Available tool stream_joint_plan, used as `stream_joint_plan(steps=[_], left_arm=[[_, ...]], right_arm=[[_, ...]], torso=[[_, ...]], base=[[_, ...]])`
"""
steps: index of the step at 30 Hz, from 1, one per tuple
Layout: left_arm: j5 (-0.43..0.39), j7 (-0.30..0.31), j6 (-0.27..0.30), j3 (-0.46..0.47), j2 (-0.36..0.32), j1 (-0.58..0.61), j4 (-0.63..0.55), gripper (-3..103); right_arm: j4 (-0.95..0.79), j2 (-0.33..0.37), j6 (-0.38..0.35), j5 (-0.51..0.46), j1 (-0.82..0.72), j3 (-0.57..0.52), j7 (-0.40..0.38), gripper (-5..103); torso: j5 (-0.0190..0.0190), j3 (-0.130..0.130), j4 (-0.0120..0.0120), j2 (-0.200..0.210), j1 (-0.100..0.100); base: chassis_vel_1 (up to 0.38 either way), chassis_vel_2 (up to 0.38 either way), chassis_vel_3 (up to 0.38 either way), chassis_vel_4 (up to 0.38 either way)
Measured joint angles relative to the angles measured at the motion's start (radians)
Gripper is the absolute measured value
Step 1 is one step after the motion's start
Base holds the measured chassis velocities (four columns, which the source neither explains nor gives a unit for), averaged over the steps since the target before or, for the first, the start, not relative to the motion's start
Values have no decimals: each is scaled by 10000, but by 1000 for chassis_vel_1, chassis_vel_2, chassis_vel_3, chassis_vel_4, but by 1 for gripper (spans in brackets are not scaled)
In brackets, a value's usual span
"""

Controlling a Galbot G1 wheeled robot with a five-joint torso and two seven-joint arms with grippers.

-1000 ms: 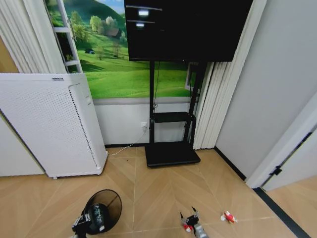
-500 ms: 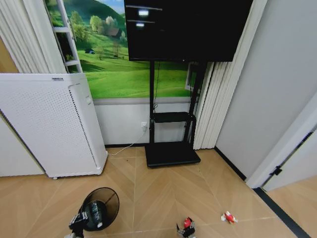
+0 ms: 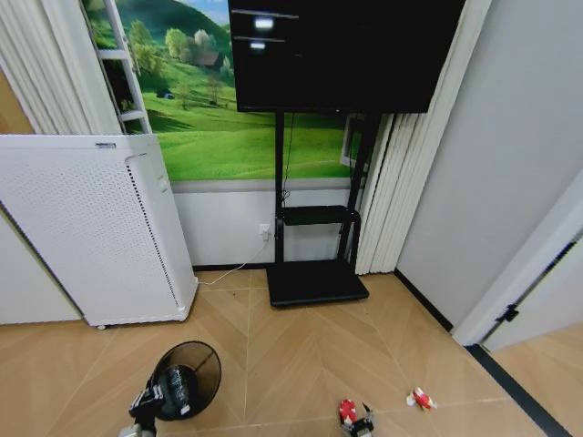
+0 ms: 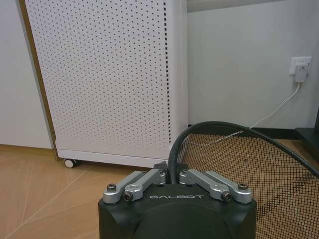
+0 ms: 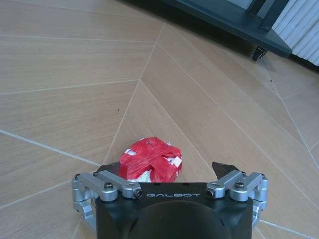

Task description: Pick up the trash bin and place the garbage on the floor into it.

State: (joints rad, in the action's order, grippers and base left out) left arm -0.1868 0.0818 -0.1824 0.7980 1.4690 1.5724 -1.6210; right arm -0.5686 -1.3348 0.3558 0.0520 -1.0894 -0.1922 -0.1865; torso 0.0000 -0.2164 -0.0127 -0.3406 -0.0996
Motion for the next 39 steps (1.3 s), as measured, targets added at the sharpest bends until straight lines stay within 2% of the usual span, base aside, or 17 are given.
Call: stream_joint_plan(steps=[36,39], left_arm=[[-283,-18,-117,155,-141,69,36,6],[-299,-26,-119,169,-166,43,92,6]], right_arm=[[631,-233,94,500,313,137,265,101],[729,-244,144,526,430,181,366,92]], torso=[[0,0,0,1,0],[-2,0,1,1,0]], base=[[0,0,0,0],[0,0,0,0]])
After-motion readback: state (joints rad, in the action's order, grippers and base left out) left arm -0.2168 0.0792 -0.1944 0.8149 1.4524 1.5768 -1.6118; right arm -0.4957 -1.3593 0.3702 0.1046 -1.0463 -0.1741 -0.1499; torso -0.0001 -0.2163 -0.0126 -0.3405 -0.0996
